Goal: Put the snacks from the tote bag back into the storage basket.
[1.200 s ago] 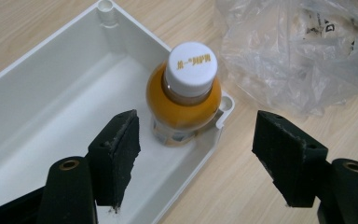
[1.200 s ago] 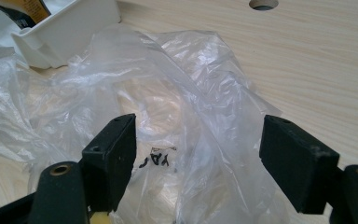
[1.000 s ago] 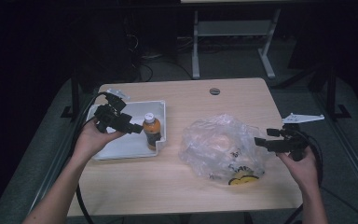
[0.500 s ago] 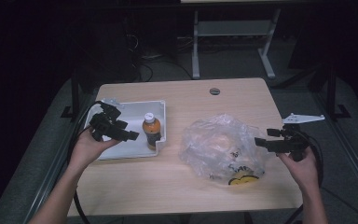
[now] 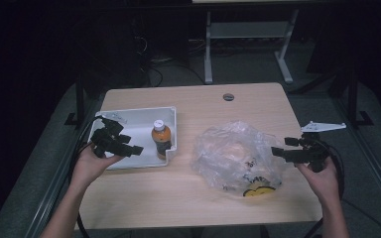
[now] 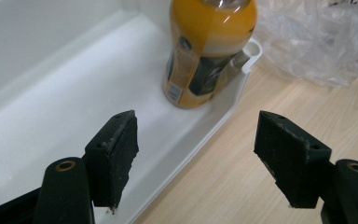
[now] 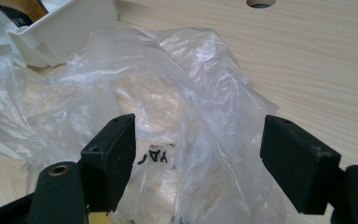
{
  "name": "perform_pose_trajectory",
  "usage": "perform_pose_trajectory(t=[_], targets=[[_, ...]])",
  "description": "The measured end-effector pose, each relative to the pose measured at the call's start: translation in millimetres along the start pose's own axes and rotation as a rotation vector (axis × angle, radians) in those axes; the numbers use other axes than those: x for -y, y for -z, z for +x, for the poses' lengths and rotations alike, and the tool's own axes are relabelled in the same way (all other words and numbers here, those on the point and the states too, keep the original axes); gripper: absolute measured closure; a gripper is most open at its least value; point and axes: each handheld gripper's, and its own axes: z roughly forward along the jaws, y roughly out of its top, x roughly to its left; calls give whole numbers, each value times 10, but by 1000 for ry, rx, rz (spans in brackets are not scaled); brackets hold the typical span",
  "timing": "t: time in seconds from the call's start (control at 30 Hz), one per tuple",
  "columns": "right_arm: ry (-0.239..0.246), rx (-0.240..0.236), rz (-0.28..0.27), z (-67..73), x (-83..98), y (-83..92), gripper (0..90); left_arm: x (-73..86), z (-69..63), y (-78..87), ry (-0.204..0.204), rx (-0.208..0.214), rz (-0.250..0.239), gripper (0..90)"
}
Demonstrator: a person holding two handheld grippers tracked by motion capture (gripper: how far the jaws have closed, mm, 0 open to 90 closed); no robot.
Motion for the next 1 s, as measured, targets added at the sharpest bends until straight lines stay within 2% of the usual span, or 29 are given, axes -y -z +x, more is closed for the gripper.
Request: perform_pose_trajectory(t=[0.23, 0.5, 0.67, 0.9, 1.0], targets=[[-1, 2, 6, 2, 8, -15, 261, 135, -18, -39, -5, -14, -1, 284], [1, -1, 3, 1, 13, -13, 261, 246, -31, -81, 15, 4, -33, 284], [-4, -4, 5, 3, 16, -10, 261, 345, 2, -170, 38, 12, -28, 280], [-2, -3, 6, 6, 20, -19, 261, 441, 14, -256, 41, 3, -12, 280], [0, -3, 7, 5, 21, -20, 261, 479, 16, -273, 42, 4, -20, 280]])
